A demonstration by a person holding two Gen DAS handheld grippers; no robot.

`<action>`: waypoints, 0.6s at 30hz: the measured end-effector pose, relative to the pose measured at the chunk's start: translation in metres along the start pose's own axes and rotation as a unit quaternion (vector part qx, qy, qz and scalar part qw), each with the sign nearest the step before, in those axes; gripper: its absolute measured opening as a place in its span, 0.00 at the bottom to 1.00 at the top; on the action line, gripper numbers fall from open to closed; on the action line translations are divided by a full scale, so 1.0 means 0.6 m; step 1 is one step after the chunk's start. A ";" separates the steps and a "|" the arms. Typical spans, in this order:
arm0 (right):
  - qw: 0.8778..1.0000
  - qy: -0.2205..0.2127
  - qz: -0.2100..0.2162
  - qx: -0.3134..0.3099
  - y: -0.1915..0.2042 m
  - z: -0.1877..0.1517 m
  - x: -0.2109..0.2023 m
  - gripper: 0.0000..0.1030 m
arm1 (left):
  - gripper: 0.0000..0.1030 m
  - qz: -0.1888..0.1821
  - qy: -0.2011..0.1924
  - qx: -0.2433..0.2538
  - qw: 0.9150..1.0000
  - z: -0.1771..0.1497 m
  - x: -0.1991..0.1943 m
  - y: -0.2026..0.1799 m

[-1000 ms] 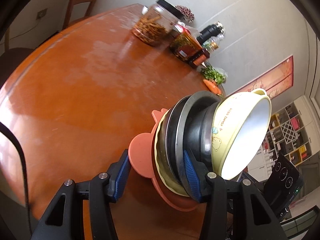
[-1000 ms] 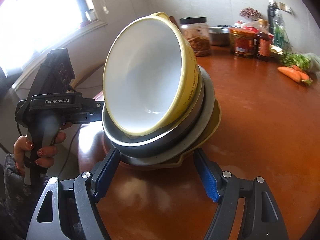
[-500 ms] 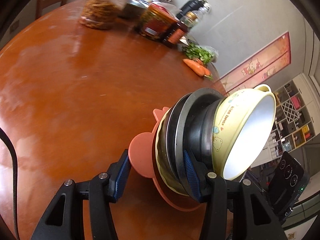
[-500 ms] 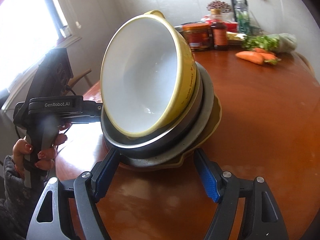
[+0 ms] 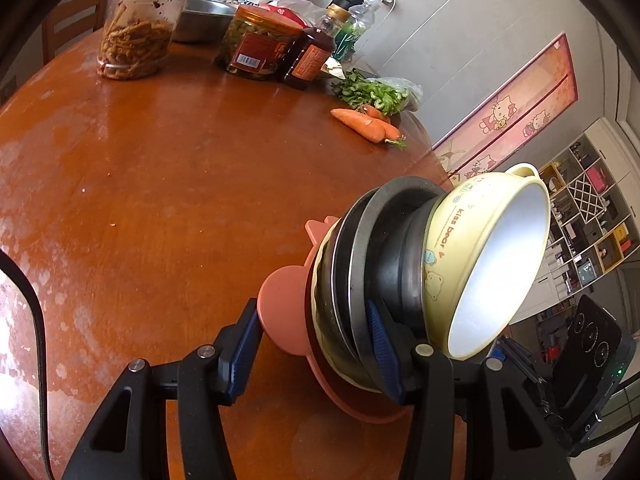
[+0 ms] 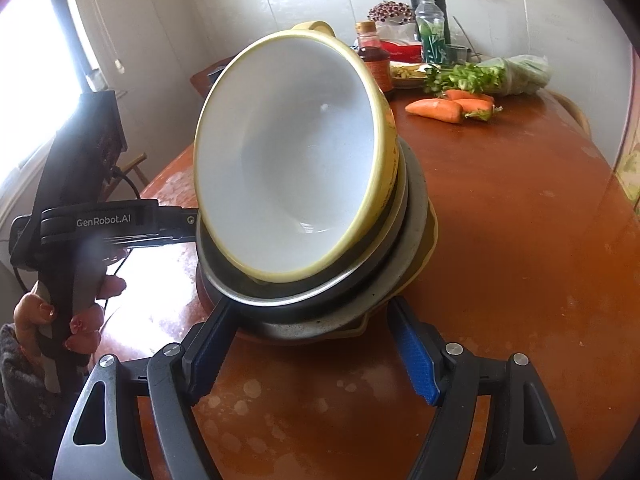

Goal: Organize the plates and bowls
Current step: 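Lower the nested bowls onto the plate stack with the right tool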

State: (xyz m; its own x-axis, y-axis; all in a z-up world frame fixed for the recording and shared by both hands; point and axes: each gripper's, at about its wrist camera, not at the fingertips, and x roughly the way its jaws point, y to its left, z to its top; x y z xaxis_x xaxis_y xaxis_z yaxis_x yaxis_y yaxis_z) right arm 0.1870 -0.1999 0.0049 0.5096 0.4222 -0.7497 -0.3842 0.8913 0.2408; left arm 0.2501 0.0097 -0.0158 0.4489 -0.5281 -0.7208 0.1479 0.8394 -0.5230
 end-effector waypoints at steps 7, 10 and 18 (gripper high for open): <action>1.000 0.000 -0.010 0.003 0.010 0.001 0.001 0.75 | 0.51 0.013 -0.006 0.001 1.000 -0.007 -0.006 -0.002; 1.000 -0.002 -0.014 0.003 0.015 0.001 0.000 0.75 | 0.53 0.028 -0.015 0.004 0.999 -0.009 -0.013 -0.002; 1.000 -0.011 -0.028 -0.003 0.033 -0.003 -0.009 0.76 | 0.53 0.038 -0.037 0.016 0.998 -0.018 -0.041 -0.001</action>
State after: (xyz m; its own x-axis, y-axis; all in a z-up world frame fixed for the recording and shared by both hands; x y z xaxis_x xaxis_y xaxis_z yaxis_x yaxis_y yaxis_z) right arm 0.1749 -0.1848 0.0126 0.5475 0.3762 -0.7474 -0.3599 0.9123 0.1955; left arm 0.2295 0.0209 -0.0030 0.5235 -0.4521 -0.7222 0.1376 0.8814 -0.4519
